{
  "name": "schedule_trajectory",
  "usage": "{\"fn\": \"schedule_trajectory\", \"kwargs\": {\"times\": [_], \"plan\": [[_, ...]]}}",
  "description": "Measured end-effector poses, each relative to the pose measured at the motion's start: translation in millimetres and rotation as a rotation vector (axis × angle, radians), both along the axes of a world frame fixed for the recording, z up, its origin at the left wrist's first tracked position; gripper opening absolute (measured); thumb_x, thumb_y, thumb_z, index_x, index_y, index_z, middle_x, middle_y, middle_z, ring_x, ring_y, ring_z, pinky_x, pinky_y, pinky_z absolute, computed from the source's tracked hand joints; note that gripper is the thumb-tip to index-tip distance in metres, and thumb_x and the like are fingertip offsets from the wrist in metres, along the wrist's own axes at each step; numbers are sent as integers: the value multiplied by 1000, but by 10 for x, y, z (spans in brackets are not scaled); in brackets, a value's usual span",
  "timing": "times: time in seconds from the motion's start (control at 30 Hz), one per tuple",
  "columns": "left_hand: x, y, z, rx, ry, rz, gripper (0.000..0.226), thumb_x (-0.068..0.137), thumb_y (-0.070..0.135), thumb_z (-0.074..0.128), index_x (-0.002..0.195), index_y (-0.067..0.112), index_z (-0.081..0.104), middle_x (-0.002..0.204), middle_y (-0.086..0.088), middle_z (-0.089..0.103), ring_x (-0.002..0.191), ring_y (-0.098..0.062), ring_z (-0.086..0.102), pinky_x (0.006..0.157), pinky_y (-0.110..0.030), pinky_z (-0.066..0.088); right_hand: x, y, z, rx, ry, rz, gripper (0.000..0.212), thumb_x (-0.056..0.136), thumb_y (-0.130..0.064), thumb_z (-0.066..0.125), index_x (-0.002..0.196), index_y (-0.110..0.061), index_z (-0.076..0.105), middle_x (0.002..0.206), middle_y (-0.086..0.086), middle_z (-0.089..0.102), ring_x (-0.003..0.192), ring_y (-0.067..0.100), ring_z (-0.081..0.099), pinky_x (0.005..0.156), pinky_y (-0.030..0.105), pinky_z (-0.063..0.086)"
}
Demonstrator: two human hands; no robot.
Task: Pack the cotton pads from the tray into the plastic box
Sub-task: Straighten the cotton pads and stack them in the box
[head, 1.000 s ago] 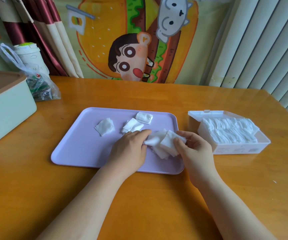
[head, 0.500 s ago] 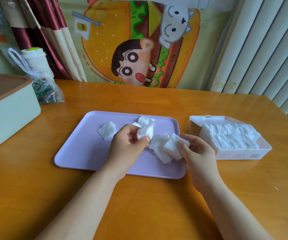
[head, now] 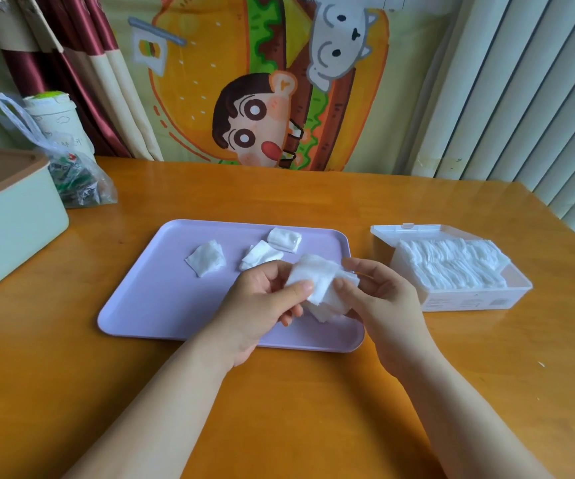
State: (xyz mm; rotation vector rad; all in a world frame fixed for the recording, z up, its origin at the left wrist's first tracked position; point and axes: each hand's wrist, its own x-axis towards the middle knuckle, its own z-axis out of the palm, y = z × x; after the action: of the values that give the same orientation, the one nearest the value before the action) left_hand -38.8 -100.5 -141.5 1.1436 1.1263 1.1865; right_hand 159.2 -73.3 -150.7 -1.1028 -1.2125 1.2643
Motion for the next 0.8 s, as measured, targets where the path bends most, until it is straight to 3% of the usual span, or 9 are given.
{"fn": "schedule_trajectory", "kwargs": {"times": [0.1, 0.2, 0.3, 0.4, 0.57, 0.67, 0.8], "plan": [[-38, 26, 23, 32, -101, 66, 7, 87, 14, 74, 82, 19, 73, 78, -5, 60, 70, -21, 46, 63, -29, 39, 5, 2, 0, -5, -21, 8, 30, 93, -6, 79, 120, -19, 73, 98, 29, 75, 95, 44, 76, 83, 47, 66], [-66, 40, 44, 79, -212, 93, 5, 75, 20, 74, 79, 19, 72, 87, -13, 65, 76, -28, 51, 66, -34, 44, 3, 7, -19, 4, -62, 15, 32, 94, -8, 78, 122, -22, 71, 100, 29, 75, 94, 43, 76, 84, 48, 66], [-33, 5, 22, 64, -109, 7, 7, 81, 16, 70, 88, 15, 73, 85, -17, 63, 77, -30, 50, 64, -34, 43, -9, -6, 4, 5, -75, 72, 32, 95, -4, 75, 123, -19, 69, 91, 20, 79, 79, 29, 78, 73, 35, 65], [15, -30, 4, 6, -4, -67, 15, 88, 18, 68, 97, 10, 77, 83, -12, 60, 72, -19, 50, 59, -28, 39, -14, -48, 52, -5, -84, 128, 34, 97, 5, 66, 122, -18, 68, 87, 15, 79, 66, 15, 69, 65, 22, 56], [33, -38, -15, -13, 108, -35, 9, 98, 9, 70, 102, 15, 75, 83, 0, 71, 67, -6, 57, 63, -17, 46, 7, -36, 8, -11, -101, 197, 38, 99, 10, 56, 130, -9, 67, 95, 28, 76, 80, 26, 72, 79, 32, 62], [34, -29, -28, -5, 133, 28, 5, 94, 9, 73, 96, 14, 71, 78, 4, 71, 67, -6, 59, 69, -22, 48, -4, -55, 16, 2, -64, 200, 27, 104, 0, 59, 128, -9, 69, 99, 21, 79, 95, 30, 78, 89, 39, 64], [31, -18, -50, 18, 182, 63, 5, 92, 15, 77, 91, 14, 73, 78, -3, 66, 74, -11, 58, 74, -28, 48, -13, -74, 38, -8, -47, 187, 24, 106, -4, 58, 125, -9, 72, 103, 11, 82, 97, 26, 79, 87, 34, 65]]}}
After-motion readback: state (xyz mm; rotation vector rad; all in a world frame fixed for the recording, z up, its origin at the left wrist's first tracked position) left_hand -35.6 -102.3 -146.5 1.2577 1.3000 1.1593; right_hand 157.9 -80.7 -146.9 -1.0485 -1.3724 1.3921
